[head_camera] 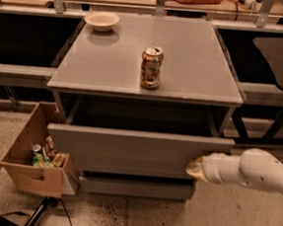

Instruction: Close top drawer

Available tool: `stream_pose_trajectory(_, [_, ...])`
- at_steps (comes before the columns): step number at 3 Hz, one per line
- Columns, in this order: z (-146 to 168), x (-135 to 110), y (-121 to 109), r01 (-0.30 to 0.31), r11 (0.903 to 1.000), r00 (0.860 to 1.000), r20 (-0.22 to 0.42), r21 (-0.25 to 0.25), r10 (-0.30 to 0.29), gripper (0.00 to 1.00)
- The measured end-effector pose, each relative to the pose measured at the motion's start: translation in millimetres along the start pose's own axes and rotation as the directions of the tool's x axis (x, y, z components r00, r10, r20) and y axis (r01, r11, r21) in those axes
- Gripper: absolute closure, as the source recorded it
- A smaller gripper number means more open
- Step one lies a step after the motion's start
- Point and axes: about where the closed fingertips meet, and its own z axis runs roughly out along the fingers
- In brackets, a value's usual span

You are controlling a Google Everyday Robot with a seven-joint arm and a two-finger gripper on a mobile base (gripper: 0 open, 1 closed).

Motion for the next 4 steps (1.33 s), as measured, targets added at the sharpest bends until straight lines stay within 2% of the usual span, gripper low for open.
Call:
stream_pose_trajectory(1, [-0.8, 0.1, 1.3, 0.000, 1.0000, 1.000, 0.000, 0.000, 0.000, 1.00])
stream_pose_trajectory(2, [1.3, 0.8, -30.1, 0.024, 0.9993, 1.000, -0.001, 0.029, -0.024, 1.00])
stream_pose_trajectory(3, [0.6, 1.0, -28.7, 0.024, 0.9993, 1.000, -0.001, 0.029, -0.024, 1.00])
stream_pose_trajectory(4, [-0.5, 0.4, -51.6, 0.040, 0.9979, 0.999, -0.002, 0.052, -0.040, 1.00])
